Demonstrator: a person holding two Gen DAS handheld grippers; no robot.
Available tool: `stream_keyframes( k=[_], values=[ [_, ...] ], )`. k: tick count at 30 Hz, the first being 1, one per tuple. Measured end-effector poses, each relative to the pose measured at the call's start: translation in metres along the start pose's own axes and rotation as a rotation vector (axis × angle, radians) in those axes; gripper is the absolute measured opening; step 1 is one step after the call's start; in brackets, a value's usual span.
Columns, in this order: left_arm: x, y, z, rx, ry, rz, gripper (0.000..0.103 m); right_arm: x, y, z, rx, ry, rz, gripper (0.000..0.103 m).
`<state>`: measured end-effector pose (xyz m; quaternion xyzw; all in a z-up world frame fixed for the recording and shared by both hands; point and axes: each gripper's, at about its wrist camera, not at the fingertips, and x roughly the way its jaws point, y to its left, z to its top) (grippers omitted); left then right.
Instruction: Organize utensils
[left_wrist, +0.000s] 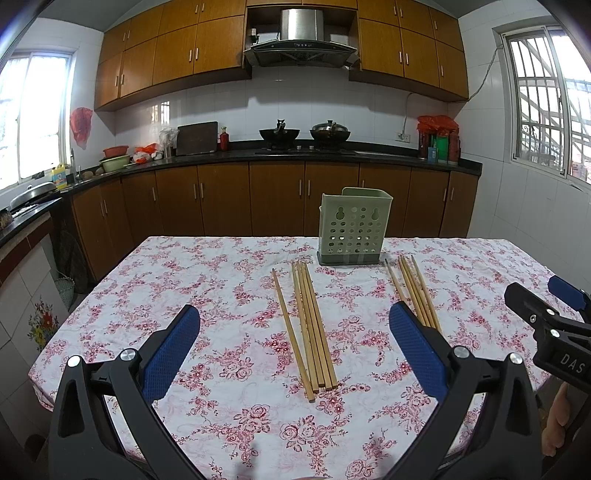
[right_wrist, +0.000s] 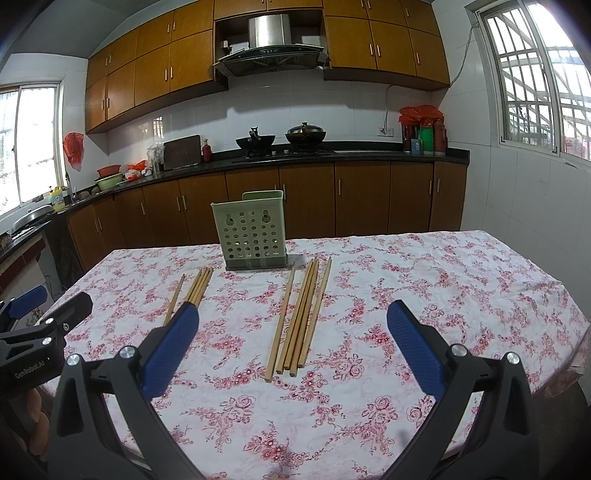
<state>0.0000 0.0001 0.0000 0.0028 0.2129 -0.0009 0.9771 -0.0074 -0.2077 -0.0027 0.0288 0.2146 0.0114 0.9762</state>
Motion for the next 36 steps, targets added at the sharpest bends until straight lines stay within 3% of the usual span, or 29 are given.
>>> stream_keyframes(
  k=[36],
  values=[
    [-0.0001, 0.0001, -0.0001, 0.001, 0.003, 0.002, 0.101, 0.0009, -0.0008, -0.0012, 0.005, 0.002, 0.002, 0.099]
  ],
)
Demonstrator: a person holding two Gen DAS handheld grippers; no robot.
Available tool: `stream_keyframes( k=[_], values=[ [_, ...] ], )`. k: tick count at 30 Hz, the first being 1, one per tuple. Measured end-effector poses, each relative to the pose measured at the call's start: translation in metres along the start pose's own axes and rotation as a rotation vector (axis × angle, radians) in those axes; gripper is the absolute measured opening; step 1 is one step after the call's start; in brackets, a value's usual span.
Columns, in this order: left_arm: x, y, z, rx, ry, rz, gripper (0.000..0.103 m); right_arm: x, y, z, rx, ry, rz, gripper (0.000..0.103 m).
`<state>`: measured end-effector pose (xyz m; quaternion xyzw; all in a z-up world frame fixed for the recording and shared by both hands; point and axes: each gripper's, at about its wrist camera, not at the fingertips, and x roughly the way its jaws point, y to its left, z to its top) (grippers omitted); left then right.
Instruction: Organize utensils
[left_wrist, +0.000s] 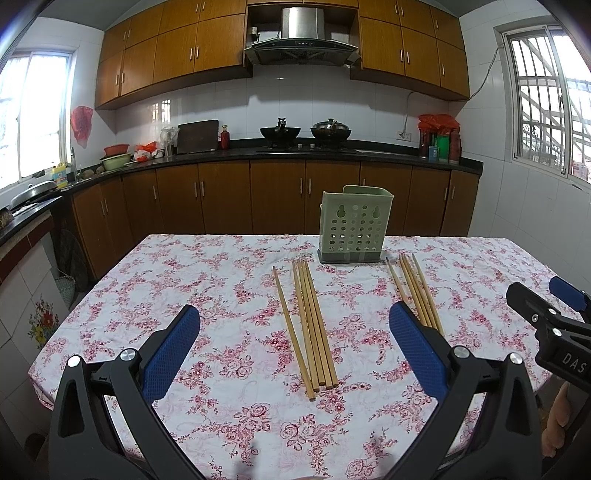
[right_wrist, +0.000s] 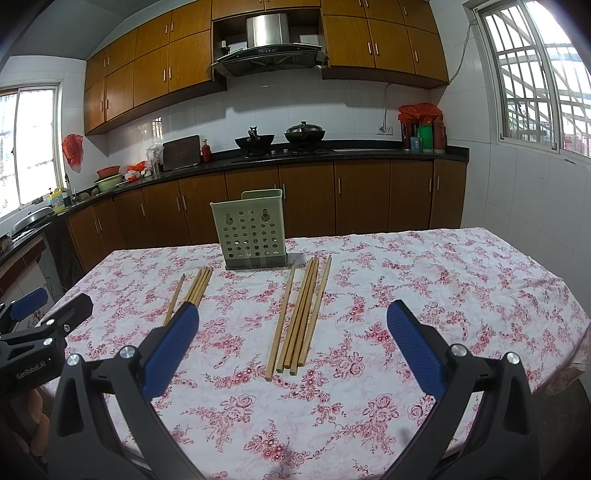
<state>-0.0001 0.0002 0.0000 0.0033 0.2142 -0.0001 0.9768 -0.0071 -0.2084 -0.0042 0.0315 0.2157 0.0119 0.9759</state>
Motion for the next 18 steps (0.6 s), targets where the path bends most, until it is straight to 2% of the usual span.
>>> stream_keyframes(
  k=[13, 18],
  values=[
    [0.001, 0.000, -0.001, -0.003, 0.007, 0.001, 0.101, 0.001, 0.001, -0.001, 0.005, 0.007, 0.001, 0.099],
    [0.025, 0.007, -0.011, -0.021, 0.074, 0.015, 0.101, 0.018, -0.008, -0.002, 0.026, 0.058, -0.014, 0.099]
  ],
)
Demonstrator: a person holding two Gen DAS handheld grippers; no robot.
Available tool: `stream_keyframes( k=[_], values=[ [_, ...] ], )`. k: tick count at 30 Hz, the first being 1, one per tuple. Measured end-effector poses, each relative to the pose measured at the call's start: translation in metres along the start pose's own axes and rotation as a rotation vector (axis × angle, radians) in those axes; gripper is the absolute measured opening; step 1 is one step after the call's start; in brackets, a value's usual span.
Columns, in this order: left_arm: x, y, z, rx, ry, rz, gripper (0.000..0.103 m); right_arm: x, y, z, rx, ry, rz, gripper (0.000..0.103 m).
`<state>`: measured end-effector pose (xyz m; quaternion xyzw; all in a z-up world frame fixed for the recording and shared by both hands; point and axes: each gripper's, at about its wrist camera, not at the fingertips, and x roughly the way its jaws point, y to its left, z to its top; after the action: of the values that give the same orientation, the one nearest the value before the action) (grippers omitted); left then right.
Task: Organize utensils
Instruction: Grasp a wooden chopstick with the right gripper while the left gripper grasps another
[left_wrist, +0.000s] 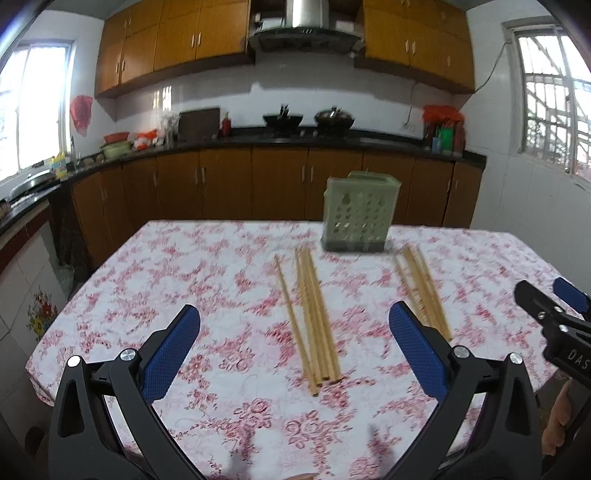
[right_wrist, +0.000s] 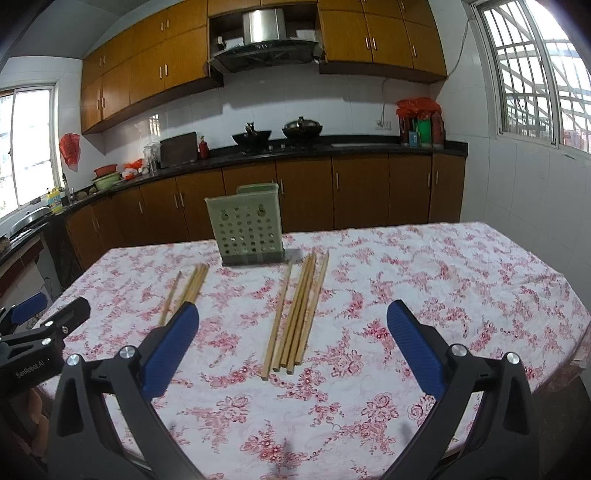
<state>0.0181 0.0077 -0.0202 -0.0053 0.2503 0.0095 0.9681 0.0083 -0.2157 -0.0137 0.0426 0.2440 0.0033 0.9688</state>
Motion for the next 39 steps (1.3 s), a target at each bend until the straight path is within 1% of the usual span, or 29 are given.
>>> stream_keyframes(
  k=[4, 5, 6, 7, 9, 10, 11, 12, 13, 15, 17, 18, 23, 25, 26, 27, 29, 34, 35, 36, 37, 39],
  values=[
    [0.026, 0.021, -0.001, -0.050, 0.122, 0.022, 0.101, 0.033, -0.020, -0.003, 0.079, 0.128, -0.047, 0.099],
    [0.031, 0.024, 0.000, -0.058, 0.141, 0.025, 0.101, 0.043, -0.026, -0.004, 0.096, 0.160, -0.058, 0.095],
    [0.040, 0.029, 0.000, -0.066, 0.168, 0.033, 0.101, 0.056, -0.033, -0.006, 0.120, 0.208, -0.067, 0.088],
    [0.048, 0.033, -0.001, -0.069, 0.192, 0.042, 0.101, 0.064, -0.039, -0.006, 0.136, 0.238, -0.063, 0.083],
    [0.060, 0.036, 0.000, -0.067, 0.227, 0.049, 0.101, 0.087, -0.050, -0.008, 0.183, 0.308, -0.044, 0.063],
    [0.067, 0.037, 0.001, -0.066, 0.243, 0.046, 0.101, 0.095, -0.053, -0.008, 0.197, 0.325, -0.040, 0.059],
    [0.072, 0.037, 0.001, -0.063, 0.256, 0.044, 0.098, 0.106, -0.056, -0.008, 0.211, 0.342, -0.034, 0.053],
    [0.077, 0.037, 0.002, -0.061, 0.264, 0.043, 0.092, 0.114, -0.056, -0.006, 0.215, 0.351, -0.029, 0.046],
    [0.083, 0.037, 0.002, -0.059, 0.277, 0.041, 0.088, 0.121, -0.055, -0.005, 0.212, 0.358, -0.027, 0.043],
    [0.094, 0.035, 0.004, -0.069, 0.300, 0.022, 0.076, 0.139, -0.049, -0.003, 0.203, 0.384, -0.003, 0.032],
    [0.105, 0.034, 0.005, -0.086, 0.326, -0.008, 0.069, 0.154, -0.044, -0.001, 0.191, 0.406, 0.013, 0.027],
    [0.110, 0.033, 0.005, -0.091, 0.335, -0.019, 0.066, 0.158, -0.041, -0.001, 0.186, 0.413, 0.019, 0.025],
    [0.130, 0.027, 0.006, -0.084, 0.372, -0.041, 0.054, 0.185, -0.030, -0.007, 0.154, 0.466, 0.033, 0.021],
    [0.136, 0.025, 0.006, -0.084, 0.386, -0.048, 0.049, 0.186, -0.027, -0.008, 0.124, 0.450, 0.016, 0.016],
    [0.138, 0.025, 0.005, -0.084, 0.393, -0.053, 0.045, 0.186, -0.027, -0.008, 0.111, 0.446, 0.006, 0.010],
    [0.141, 0.024, 0.005, -0.084, 0.398, -0.055, 0.042, 0.186, -0.029, -0.008, 0.111, 0.442, 0.006, 0.009],
    [0.144, 0.024, 0.004, -0.087, 0.413, -0.066, 0.036, 0.184, -0.036, -0.009, 0.132, 0.435, 0.015, 0.009],
    [0.149, 0.019, 0.001, -0.075, 0.429, -0.091, 0.027, 0.182, -0.042, -0.010, 0.128, 0.422, -0.003, 0.009],
    [0.149, 0.017, -0.001, -0.068, 0.435, -0.094, 0.024, 0.181, -0.042, -0.010, 0.125, 0.421, -0.005, 0.009],
    [0.150, 0.015, -0.003, -0.059, 0.445, -0.094, 0.020, 0.181, -0.042, -0.011, 0.123, 0.420, -0.007, 0.009],
    [0.151, 0.015, -0.005, -0.052, 0.452, -0.091, 0.019, 0.180, -0.042, -0.011, 0.120, 0.420, -0.010, 0.009],
    [0.150, 0.012, -0.007, -0.024, 0.449, -0.074, 0.015, 0.178, -0.042, -0.011, 0.116, 0.422, -0.015, 0.010]
  ],
)
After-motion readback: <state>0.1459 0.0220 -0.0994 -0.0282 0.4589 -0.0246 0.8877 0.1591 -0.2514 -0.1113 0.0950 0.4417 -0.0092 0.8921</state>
